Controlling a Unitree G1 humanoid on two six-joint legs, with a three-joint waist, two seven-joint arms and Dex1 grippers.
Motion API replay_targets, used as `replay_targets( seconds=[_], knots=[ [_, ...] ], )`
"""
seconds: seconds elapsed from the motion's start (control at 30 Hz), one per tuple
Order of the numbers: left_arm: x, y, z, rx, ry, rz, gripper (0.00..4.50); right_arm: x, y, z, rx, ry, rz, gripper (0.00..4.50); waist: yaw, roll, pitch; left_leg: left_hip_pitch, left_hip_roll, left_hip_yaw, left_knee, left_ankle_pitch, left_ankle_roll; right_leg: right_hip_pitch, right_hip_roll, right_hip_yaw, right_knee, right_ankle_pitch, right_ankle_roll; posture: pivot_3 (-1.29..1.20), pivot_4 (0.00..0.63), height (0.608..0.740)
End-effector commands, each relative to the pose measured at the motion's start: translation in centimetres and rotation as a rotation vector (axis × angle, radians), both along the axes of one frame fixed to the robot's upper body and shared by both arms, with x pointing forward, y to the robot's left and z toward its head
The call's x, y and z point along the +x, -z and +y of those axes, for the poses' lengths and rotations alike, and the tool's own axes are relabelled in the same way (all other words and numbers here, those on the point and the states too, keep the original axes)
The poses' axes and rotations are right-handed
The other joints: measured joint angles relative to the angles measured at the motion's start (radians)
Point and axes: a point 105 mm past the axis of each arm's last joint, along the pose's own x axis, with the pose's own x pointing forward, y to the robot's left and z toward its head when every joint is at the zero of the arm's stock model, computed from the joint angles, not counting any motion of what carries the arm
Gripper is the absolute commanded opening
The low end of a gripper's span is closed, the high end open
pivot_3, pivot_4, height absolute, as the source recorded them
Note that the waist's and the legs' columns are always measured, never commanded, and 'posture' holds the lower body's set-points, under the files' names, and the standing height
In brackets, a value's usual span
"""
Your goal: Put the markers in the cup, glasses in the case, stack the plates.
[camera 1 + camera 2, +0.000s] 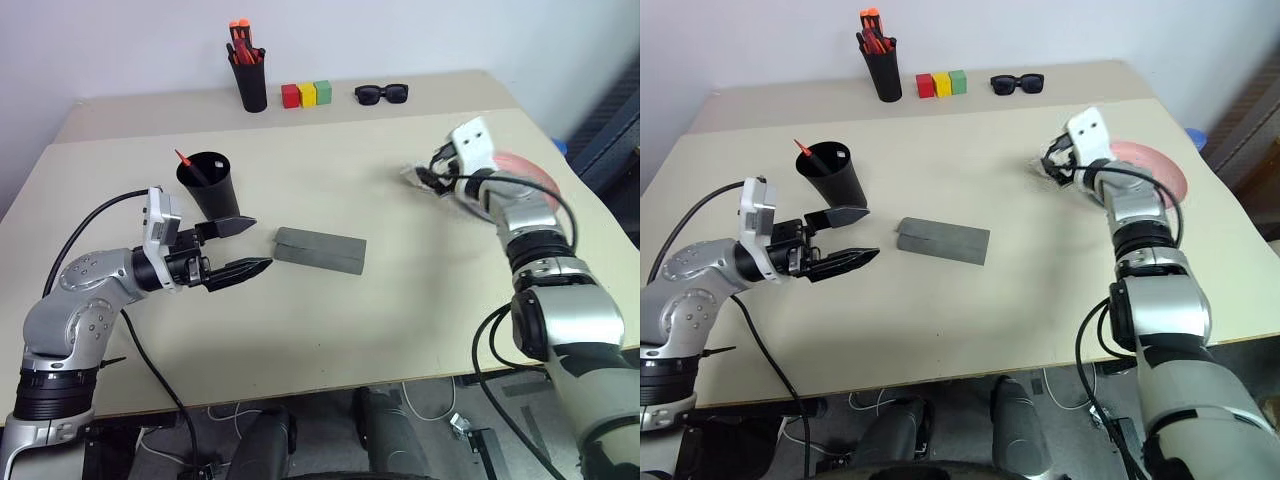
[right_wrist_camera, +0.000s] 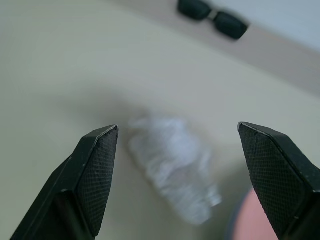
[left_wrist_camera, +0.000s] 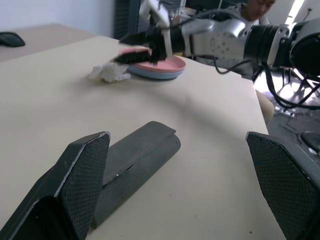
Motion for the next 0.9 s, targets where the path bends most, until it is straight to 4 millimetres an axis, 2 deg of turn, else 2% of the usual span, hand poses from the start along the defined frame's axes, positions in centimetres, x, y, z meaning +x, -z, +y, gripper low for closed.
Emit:
replay_targets(
  seconds=[0.03, 0.13, 0.23, 0.33, 0.43, 0.6, 0.73, 0.83, 0.9],
  knots=[
    [-0.3, -1.0, 0.5, 0.018, -0.018, -0.052, 4.5, 0.6, -0.9, 0.5, -0.026, 0.03, -0.05, 3.87, -0.001, 0.0, 0.0, 0.0, 0.0, 0.0, 0.0, 0.0, 0.0, 0.0, 0.0, 0.0, 0.0, 0.0, 0.0, 0.0, 0.15, 0.74],
    [-0.5, -1.0, 0.6, 0.017, -0.028, -0.05, 4.5, 0.7, 0.1, 0.1, -0.027, 0.099, -0.04, 3.87, -0.007, 0.0, 0.0, 0.0, 0.0, 0.0, 0.0, 0.0, 0.0, 0.0, 0.0, 0.0, 0.0, 0.0, 0.0, 0.0, 0.15, 0.74],
    [-0.8, -1.1, 0.7, 0.017, -0.04, -0.049, 4.5, 0.7, 0.8, 0.2, 0.027, 0.132, -0.023, 3.07, -0.011, 0.0, 0.0, 0.0, 0.0, -0.001, 0.0, 0.0, 0.0, 0.0, 0.0, 0.0, 0.0, 0.0, 0.0, 0.0, 0.15, 0.74],
    [-0.8, -1.2, 0.8, 0.021, -0.049, -0.052, 4.5, 0.8, 0.9, 0.4, 0.033, 0.147, -0.031, 1.65, -0.017, 0.0, 0.0, 0.0, 0.0, -0.001, -0.001, 0.0, 0.0, 0.0, 0.0, 0.0, 0.0, 0.0, 0.0, 0.0, 0.15, 0.74],
    [-0.9, -1.4, 0.9, 0.024, -0.065, -0.054, 4.5, 1.0, 0.7, 0.9, 0.04, 0.148, -0.049, 0.02, -0.018, 0.0, 0.0, 0.0, 0.0, -0.001, -0.001, 0.0, 0.0, 0.0, 0.0, 0.0, 0.0, 0.0, 0.0, 0.0, 0.15, 0.74],
    [-1.0, -1.5, 0.9, 0.024, -0.079, -0.056, 4.5, 1.1, -0.1, 1.3, 0.067, 0.136, -0.074, 0.02, -0.018, 0.0, 0.0, 0.0, 0.0, -0.001, -0.001, 0.0, 0.0, 0.0, 0.0, 0.0, 0.001, 0.0, 0.0, 0.0, 0.15, 0.74],
    [-1.0, -1.5, 0.9, 0.017, -0.081, -0.057, 4.5, 1.2, -1.7, 1.4, 0.13, 0.108, -0.118, 0.02, -0.017, 0.0, 0.0, 0.0, 0.0, -0.001, -0.001, 0.0, 0.0, 0.0, 0.0, 0.0, 0.0, 0.0, 0.0, 0.0, 0.15, 0.74],
    [-0.9, -1.4, 0.9, 0.013, -0.079, -0.053, 4.5, 1.2, -2.4, 1.2, 0.221, 0.106, -0.129, 0.76, -0.018, 0.0, 0.0, 0.0, 0.0, -0.001, -0.001, 0.0, 0.0, 0.0, 0.0, 0.0, 0.0, 0.0, 0.0, 0.0, 0.15, 0.74],
    [-0.8, -1.2, 0.7, 0.011, -0.07, -0.051, 4.5, 1.2, -2.5, 1.2, 0.201, 0.112, -0.139, 1.72, -0.018, 0.0, 0.0, 0.0, 0.0, -0.001, -0.001, 0.0, 0.0, 0.0, 0.0, 0.0, 0.0, 0.0, 0.0, 0.0, 0.15, 0.74]
  ],
)
